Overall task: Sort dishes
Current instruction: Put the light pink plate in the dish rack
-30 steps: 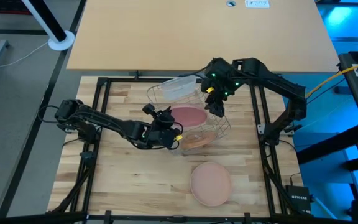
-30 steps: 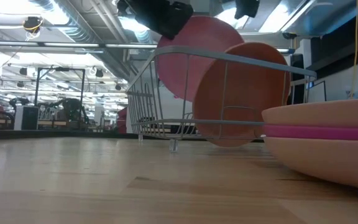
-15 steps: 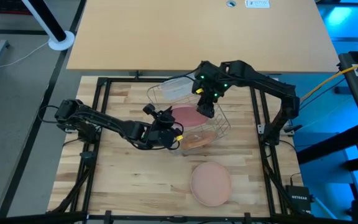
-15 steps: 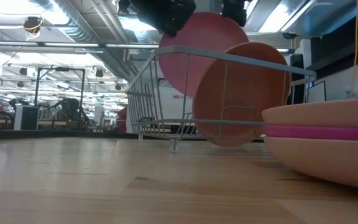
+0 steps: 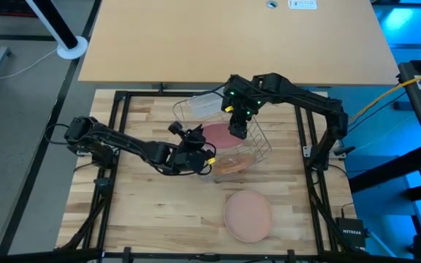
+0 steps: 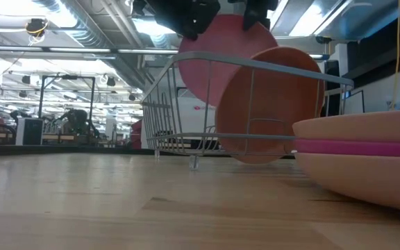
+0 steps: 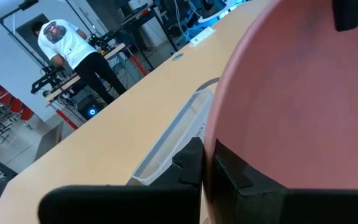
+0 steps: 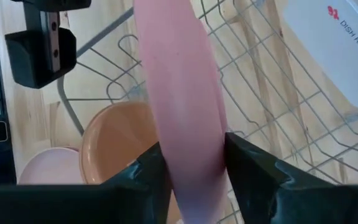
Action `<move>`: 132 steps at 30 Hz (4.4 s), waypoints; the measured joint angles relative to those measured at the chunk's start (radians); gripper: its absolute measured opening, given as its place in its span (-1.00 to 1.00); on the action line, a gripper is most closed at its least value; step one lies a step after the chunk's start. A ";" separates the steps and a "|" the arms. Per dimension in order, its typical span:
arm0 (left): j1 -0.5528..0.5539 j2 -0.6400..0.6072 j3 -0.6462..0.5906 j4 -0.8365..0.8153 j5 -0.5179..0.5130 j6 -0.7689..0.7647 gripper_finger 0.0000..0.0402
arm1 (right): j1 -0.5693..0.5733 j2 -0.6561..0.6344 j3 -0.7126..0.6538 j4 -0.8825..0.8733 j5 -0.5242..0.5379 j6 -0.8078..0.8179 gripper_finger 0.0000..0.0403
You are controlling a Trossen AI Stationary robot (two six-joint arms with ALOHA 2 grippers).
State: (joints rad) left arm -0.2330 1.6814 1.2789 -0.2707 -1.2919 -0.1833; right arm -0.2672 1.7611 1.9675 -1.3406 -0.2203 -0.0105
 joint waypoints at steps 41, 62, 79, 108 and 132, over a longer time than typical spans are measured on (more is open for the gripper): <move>0.031 -0.077 -0.001 -0.061 0.158 -0.170 -0.89 | 0.037 0.000 -0.001 0.072 0.238 -0.203 -0.91; 0.069 -0.075 -0.001 -0.069 0.227 -0.188 -0.99 | 0.085 0.000 -0.001 0.059 0.297 -0.200 -0.69; 0.068 -0.074 -0.001 -0.128 0.239 -0.181 -1.00 | 0.085 0.000 0.000 0.094 0.293 -0.198 -0.41; 0.030 -0.074 -0.001 -0.114 0.176 -0.140 -1.00 | 0.084 0.011 0.001 0.086 0.271 -0.196 -0.78; 0.029 -0.075 0.001 -0.104 0.184 -0.131 -0.93 | 0.084 0.013 0.000 0.117 0.285 -0.204 -0.93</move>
State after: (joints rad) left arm -0.2043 1.6066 1.2800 -0.3748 -1.1076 -0.3140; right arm -0.1833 1.7737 1.9675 -1.2240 0.0645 -0.2144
